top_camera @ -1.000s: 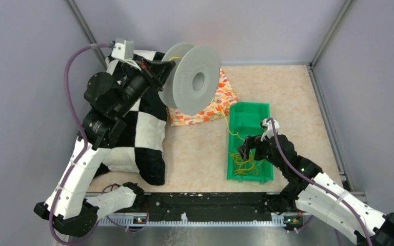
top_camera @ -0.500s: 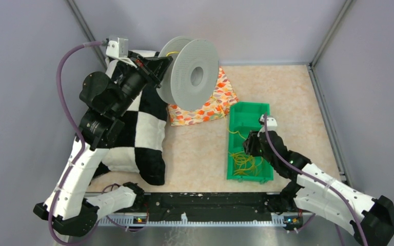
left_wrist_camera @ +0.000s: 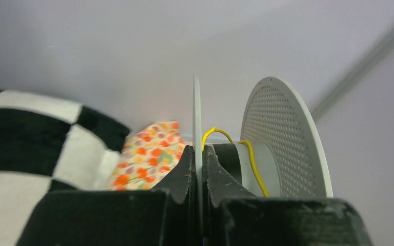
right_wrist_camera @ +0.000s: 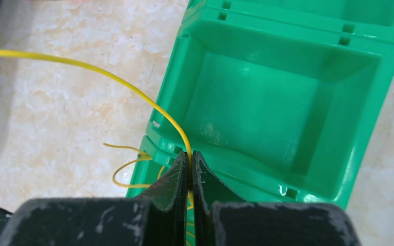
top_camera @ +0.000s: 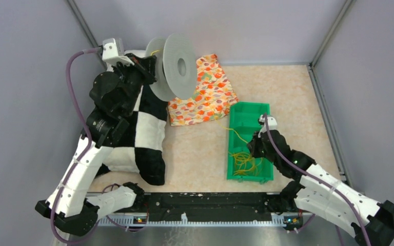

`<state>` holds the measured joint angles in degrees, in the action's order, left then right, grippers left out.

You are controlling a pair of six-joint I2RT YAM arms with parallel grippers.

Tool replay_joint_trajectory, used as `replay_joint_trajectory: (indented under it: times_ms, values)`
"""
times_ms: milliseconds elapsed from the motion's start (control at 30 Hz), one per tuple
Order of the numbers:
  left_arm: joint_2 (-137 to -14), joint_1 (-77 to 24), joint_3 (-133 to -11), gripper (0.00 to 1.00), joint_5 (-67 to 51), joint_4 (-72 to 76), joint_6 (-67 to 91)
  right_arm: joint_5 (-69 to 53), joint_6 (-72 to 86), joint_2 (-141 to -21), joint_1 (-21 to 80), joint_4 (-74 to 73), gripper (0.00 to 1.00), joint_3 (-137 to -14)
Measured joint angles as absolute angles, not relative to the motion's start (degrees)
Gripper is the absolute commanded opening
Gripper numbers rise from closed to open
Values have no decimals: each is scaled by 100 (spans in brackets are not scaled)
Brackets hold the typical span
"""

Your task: Wrap the cables

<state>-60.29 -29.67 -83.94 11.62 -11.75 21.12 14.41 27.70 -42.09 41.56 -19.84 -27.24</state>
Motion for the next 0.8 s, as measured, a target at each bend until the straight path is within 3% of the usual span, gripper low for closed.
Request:
replay_joint_trajectory:
  times_ms: [133, 267, 467, 800]
  values:
    - [-6309, -2788, -8486, 0, 2552, -1664, 2294, 1653, 2762, -4080, 4156, -2718, 0, -3402]
    - [-6517, -2403, -8141, 0, 3208, -2102, 2759, 2126, 2753, -3962, 4156, -3393, 0, -4477]
    - [-6619, -2049, -7487, 0, 3116, -2241, 3363, 2104, 2436, -3894, 4156, -3837, 0, -5312]
    - [-7583, -2014, -7660, 0, 2727, -1608, 3691, 244, 2108, -4488, 4158, -4429, 0, -5470]
